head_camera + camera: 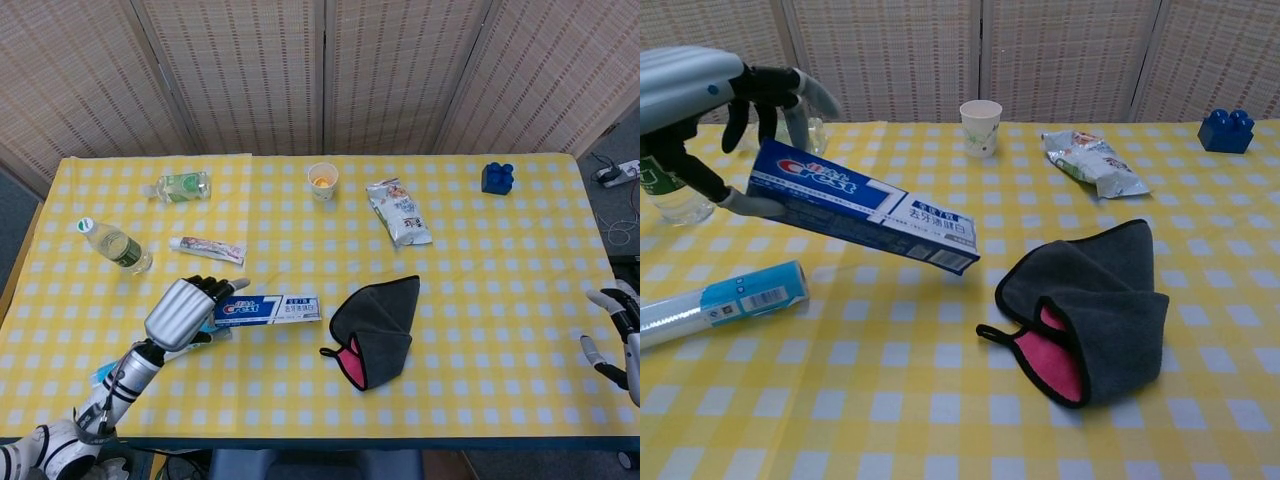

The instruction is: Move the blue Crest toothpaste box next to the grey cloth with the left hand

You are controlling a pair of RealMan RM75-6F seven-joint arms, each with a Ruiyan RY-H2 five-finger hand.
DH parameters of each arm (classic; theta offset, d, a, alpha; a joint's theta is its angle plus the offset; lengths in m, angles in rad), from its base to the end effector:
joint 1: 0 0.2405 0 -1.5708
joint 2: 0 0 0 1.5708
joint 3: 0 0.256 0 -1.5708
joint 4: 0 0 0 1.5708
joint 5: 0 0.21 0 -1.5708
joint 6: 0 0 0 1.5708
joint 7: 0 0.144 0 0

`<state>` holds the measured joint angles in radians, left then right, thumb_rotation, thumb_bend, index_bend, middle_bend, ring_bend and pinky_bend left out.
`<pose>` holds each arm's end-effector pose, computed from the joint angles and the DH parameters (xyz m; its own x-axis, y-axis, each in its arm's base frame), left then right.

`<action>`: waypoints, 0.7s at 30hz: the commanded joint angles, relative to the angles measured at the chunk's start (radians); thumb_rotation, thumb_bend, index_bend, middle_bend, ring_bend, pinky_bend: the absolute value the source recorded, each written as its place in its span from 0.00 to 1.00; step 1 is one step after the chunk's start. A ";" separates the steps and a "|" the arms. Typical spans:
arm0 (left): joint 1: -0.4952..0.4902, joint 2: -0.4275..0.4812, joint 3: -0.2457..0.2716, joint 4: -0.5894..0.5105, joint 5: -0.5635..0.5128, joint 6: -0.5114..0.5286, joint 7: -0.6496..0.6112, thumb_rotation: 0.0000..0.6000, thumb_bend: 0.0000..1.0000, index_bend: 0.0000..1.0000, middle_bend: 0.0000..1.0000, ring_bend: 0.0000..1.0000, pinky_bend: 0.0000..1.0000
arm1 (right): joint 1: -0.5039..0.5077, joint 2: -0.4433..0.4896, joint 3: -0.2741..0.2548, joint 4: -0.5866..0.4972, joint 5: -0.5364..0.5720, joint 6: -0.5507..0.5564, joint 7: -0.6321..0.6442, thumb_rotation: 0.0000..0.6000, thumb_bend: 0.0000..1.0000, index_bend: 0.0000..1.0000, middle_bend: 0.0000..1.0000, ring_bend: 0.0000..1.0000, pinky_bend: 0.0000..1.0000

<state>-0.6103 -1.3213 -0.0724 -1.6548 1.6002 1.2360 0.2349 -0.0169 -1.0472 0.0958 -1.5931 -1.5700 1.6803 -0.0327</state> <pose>-0.1443 0.2890 0.0594 0.4636 -0.0264 0.8857 0.6985 -0.6042 -0.3836 -0.3105 -0.1558 0.2108 0.5020 0.1953 0.8425 -0.8609 0.0199 0.5084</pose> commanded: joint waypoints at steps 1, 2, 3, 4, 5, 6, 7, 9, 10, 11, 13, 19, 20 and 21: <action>-0.028 -0.044 -0.019 0.035 -0.047 -0.050 -0.014 1.00 0.20 0.29 0.43 0.49 0.59 | -0.002 -0.001 0.000 0.002 0.002 0.002 0.003 1.00 0.26 0.27 0.27 0.11 0.10; -0.030 -0.053 -0.024 0.043 -0.062 -0.060 -0.007 1.00 0.20 0.29 0.43 0.49 0.59 | -0.003 -0.001 0.000 0.003 0.003 0.002 0.004 1.00 0.26 0.27 0.27 0.11 0.10; -0.031 -0.057 -0.027 0.047 -0.075 -0.067 0.000 1.00 0.20 0.28 0.42 0.47 0.58 | -0.004 -0.001 0.000 0.003 0.003 0.003 0.005 1.00 0.26 0.27 0.27 0.11 0.10; -0.031 -0.061 -0.030 0.049 -0.088 -0.073 0.007 1.00 0.20 0.26 0.40 0.44 0.56 | -0.005 -0.001 -0.001 0.004 0.003 0.004 0.005 1.00 0.26 0.27 0.27 0.11 0.10; -0.030 -0.063 -0.033 0.050 -0.102 -0.077 0.016 1.00 0.20 0.22 0.35 0.39 0.52 | -0.005 -0.001 -0.001 0.004 0.003 0.005 0.006 1.00 0.26 0.27 0.27 0.11 0.10; -0.027 -0.066 -0.038 0.051 -0.119 -0.078 0.028 1.00 0.20 0.18 0.29 0.33 0.48 | -0.006 0.000 0.000 0.004 0.003 0.005 0.007 1.00 0.26 0.27 0.27 0.11 0.10; -0.024 -0.068 -0.041 0.051 -0.129 -0.075 0.036 1.00 0.20 0.12 0.20 0.24 0.41 | -0.006 0.000 0.000 0.005 0.003 0.005 0.007 1.00 0.26 0.27 0.27 0.11 0.10; -0.013 -0.072 -0.049 0.054 -0.147 -0.056 0.056 1.00 0.20 0.02 0.05 0.09 0.29 | -0.006 0.000 0.000 0.005 0.003 0.004 0.007 1.00 0.26 0.27 0.27 0.11 0.10; -0.007 -0.072 -0.051 0.054 -0.151 -0.046 0.064 1.00 0.20 0.01 0.03 0.06 0.26 | -0.006 0.000 0.000 0.005 0.003 0.004 0.008 1.00 0.26 0.27 0.27 0.11 0.10; 0.002 -0.068 -0.054 0.051 -0.154 -0.031 0.071 1.00 0.20 0.00 0.00 0.02 0.22 | -0.005 -0.001 0.000 0.006 0.003 0.003 0.008 1.00 0.26 0.27 0.27 0.11 0.10; 0.017 -0.055 -0.053 0.044 -0.160 -0.013 0.080 1.00 0.20 0.00 0.00 0.00 0.18 | -0.005 -0.001 0.001 0.006 0.003 0.002 0.008 1.00 0.26 0.27 0.27 0.11 0.10; 0.086 0.033 -0.028 -0.016 -0.206 0.024 0.100 1.00 0.20 0.00 0.00 0.00 0.17 | -0.001 -0.002 0.003 0.012 0.010 -0.007 0.012 1.00 0.26 0.28 0.27 0.11 0.10; 0.104 0.049 -0.022 -0.021 -0.202 0.045 0.100 1.00 0.20 0.00 0.00 0.00 0.17 | 0.000 -0.002 0.003 0.013 0.011 -0.009 0.013 1.00 0.26 0.28 0.27 0.11 0.10; 0.118 0.061 -0.017 -0.022 -0.198 0.063 0.099 1.00 0.20 0.00 0.00 0.00 0.17 | 0.001 -0.002 0.003 0.013 0.012 -0.012 0.013 1.00 0.26 0.28 0.27 0.11 0.10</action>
<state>-0.5163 -1.2819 -0.1022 -1.6645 1.4039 1.2690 0.3292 -0.0169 -1.0489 0.0989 -1.5802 -1.5587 1.6692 -0.0197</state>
